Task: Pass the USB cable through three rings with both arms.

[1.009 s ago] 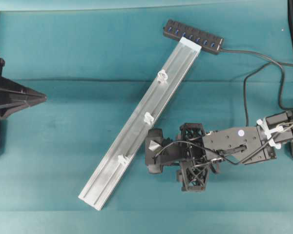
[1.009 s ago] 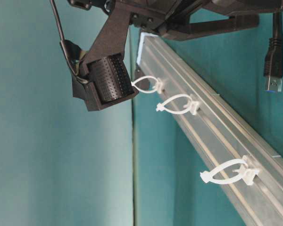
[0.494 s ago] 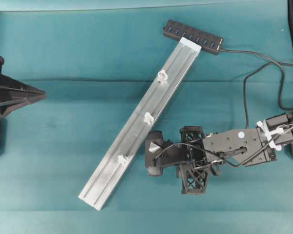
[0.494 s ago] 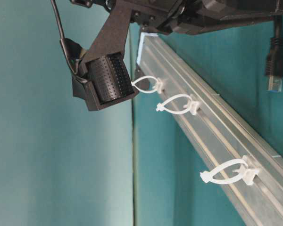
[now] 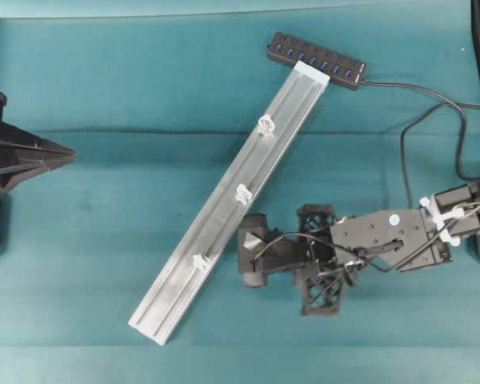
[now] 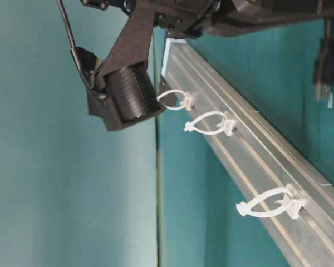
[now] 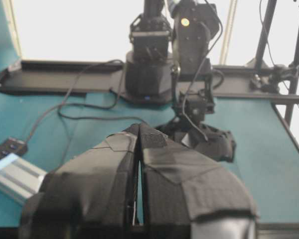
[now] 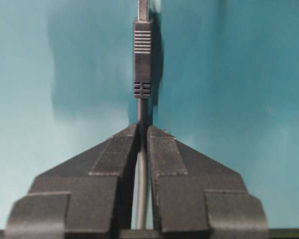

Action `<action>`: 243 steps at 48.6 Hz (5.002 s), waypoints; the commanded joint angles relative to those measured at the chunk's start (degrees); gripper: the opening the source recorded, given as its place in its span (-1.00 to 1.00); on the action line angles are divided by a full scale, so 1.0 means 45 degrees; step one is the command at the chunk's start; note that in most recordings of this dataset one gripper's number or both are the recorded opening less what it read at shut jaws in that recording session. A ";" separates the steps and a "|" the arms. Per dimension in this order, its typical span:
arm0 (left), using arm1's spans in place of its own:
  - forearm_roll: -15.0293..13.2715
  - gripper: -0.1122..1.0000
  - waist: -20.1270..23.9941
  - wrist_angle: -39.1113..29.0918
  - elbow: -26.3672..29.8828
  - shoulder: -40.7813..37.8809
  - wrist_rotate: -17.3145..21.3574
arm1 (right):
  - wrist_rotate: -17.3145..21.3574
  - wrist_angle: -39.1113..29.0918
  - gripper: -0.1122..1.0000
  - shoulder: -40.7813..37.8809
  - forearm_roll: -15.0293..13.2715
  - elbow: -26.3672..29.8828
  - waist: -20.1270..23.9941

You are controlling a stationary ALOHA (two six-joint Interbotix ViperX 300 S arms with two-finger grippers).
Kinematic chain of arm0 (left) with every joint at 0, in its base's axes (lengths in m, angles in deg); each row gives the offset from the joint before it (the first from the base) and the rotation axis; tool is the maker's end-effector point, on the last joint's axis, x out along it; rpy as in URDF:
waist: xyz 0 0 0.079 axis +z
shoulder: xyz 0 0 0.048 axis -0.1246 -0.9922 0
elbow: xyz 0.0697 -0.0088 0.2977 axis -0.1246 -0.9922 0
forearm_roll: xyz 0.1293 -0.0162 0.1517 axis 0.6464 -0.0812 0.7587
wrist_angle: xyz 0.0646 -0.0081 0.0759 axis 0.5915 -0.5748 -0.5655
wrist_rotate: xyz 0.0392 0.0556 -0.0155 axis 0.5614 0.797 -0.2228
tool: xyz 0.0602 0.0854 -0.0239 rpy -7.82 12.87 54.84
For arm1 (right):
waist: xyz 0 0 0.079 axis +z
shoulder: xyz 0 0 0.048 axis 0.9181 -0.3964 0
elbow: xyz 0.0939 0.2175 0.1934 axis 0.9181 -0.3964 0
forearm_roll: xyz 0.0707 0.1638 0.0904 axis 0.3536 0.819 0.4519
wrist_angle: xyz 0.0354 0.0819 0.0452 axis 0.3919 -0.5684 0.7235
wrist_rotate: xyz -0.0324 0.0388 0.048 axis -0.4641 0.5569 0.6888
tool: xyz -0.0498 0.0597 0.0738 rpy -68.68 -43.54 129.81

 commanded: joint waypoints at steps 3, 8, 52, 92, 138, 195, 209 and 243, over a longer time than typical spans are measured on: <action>0.0039 -0.81 0.0020 0.0078 0.0176 -0.0020 -0.0059 | -0.1406 -0.1348 -0.63 0.0937 -0.0078 0.0508 -0.0449; 0.0039 -0.81 0.0000 0.0059 0.0176 -0.0020 -0.0078 | -0.2734 -0.2363 -0.63 0.1660 -0.0098 0.0918 -0.1016; 0.0039 -0.81 0.0039 0.0039 0.0195 -0.0020 -0.0254 | -1.3027 -0.3809 -0.63 0.2949 -0.0098 0.3125 -0.8242; 0.0039 -0.81 -0.0059 -0.0059 0.0547 0.0332 -0.0703 | -1.8496 -0.0586 -0.63 0.1133 -0.0098 0.2305 -1.0566; 0.0039 -0.81 -0.0020 -0.0488 0.0527 0.0273 -0.0723 | -1.8984 0.1406 -0.63 0.0625 0.0195 0.1348 -0.8906; 0.0039 -0.61 0.1133 0.0723 0.0801 -0.2773 -0.2129 | -1.9023 0.1680 -0.63 0.0605 0.1797 0.1328 -0.8008; 0.0039 0.77 0.2285 0.0801 0.2051 -0.6230 -0.2695 | -1.9023 0.1719 -0.63 0.0586 0.1855 0.1348 -0.8008; 0.0039 0.91 0.3262 0.0684 0.5645 -1.3262 -0.3477 | -1.9063 0.2070 -0.63 0.0586 0.2129 0.1348 -0.7969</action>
